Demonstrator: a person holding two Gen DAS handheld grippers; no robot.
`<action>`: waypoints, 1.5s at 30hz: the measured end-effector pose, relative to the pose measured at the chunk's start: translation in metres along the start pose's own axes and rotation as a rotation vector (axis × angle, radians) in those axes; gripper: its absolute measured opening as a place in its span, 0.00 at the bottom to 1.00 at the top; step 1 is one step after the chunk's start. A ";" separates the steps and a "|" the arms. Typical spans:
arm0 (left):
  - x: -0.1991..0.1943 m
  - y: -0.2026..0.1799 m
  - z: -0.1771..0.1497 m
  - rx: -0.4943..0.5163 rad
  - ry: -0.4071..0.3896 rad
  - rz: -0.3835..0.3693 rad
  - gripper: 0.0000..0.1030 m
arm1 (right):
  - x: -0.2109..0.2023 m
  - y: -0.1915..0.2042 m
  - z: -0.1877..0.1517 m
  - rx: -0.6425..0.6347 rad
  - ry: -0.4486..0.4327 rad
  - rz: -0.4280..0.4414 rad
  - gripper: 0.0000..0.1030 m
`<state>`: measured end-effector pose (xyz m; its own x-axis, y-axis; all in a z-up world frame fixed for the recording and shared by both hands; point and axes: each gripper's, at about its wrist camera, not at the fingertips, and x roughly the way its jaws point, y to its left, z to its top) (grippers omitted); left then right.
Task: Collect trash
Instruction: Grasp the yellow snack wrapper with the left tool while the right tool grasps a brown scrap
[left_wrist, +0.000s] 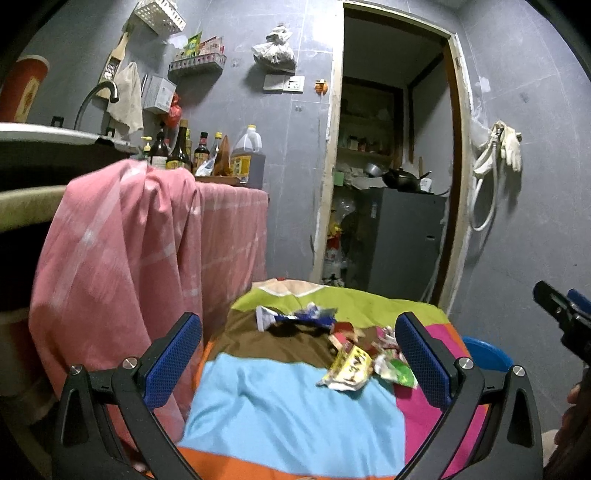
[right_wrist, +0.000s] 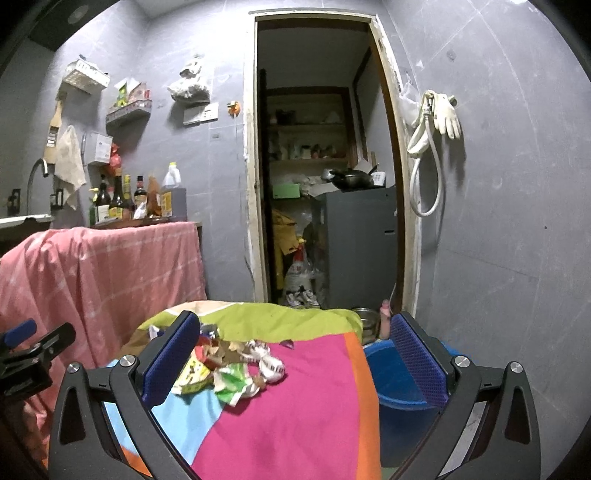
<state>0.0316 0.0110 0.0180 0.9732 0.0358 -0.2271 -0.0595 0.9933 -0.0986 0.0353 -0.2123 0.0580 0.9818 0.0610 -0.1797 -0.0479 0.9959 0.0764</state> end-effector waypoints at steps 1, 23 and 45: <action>0.004 -0.001 0.003 0.010 -0.002 0.009 0.99 | 0.003 0.000 0.003 0.002 0.000 -0.003 1.00; 0.067 -0.001 0.000 0.042 0.052 -0.025 0.99 | 0.058 0.003 0.003 -0.059 -0.032 0.088 1.00; 0.157 -0.010 -0.053 0.005 0.469 -0.282 0.70 | 0.132 -0.004 -0.056 -0.100 0.288 0.275 0.53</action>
<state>0.1732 0.0009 -0.0679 0.7481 -0.2834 -0.6000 0.1915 0.9580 -0.2137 0.1543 -0.2041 -0.0209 0.8391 0.3277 -0.4342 -0.3328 0.9406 0.0667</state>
